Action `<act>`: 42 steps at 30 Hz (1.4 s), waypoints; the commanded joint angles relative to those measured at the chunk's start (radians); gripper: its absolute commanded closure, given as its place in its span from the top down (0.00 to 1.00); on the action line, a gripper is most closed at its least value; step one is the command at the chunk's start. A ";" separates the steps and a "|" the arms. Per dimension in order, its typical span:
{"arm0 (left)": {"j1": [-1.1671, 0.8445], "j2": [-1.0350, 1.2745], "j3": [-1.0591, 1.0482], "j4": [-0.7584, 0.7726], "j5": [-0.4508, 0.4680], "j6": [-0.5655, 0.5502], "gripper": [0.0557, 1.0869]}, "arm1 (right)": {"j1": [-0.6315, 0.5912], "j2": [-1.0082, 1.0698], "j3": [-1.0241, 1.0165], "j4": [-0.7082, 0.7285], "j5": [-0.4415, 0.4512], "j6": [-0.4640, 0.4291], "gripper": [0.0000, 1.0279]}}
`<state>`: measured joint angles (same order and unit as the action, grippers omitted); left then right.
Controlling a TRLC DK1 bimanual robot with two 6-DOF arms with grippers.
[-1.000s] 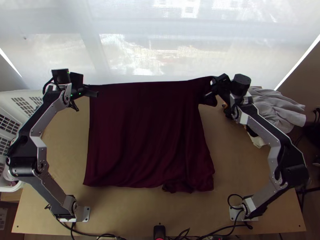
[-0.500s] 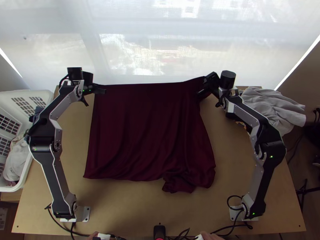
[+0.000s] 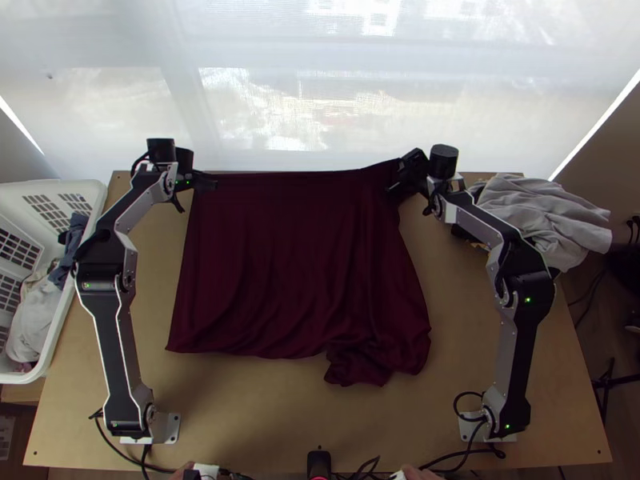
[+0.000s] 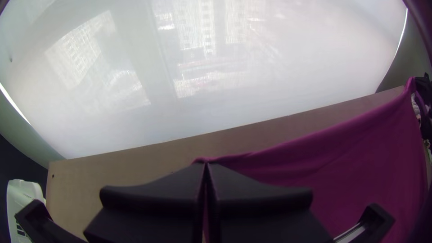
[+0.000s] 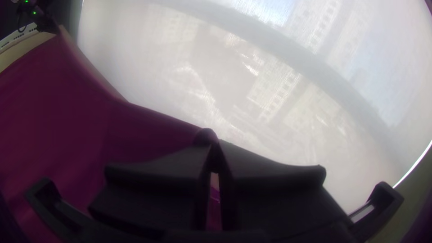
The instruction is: Fold the t-shirt
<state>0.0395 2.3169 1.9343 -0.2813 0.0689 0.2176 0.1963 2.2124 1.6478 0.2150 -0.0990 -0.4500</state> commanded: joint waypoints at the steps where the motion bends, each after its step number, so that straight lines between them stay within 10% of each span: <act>1: 0.005 -0.008 -0.014 -0.012 -0.004 -0.007 0.03 | 0.002 -0.030 -0.046 0.003 -0.001 0.008 0.03; 42: 0.030 -0.435 -0.528 0.083 0.071 -0.092 0.03 | 0.117 -0.611 -0.611 0.023 -0.001 0.105 0.03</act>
<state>0.0681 1.9560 1.4940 -0.2066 0.1295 0.1383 0.3061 1.6985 1.1526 0.2382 -0.0990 -0.3630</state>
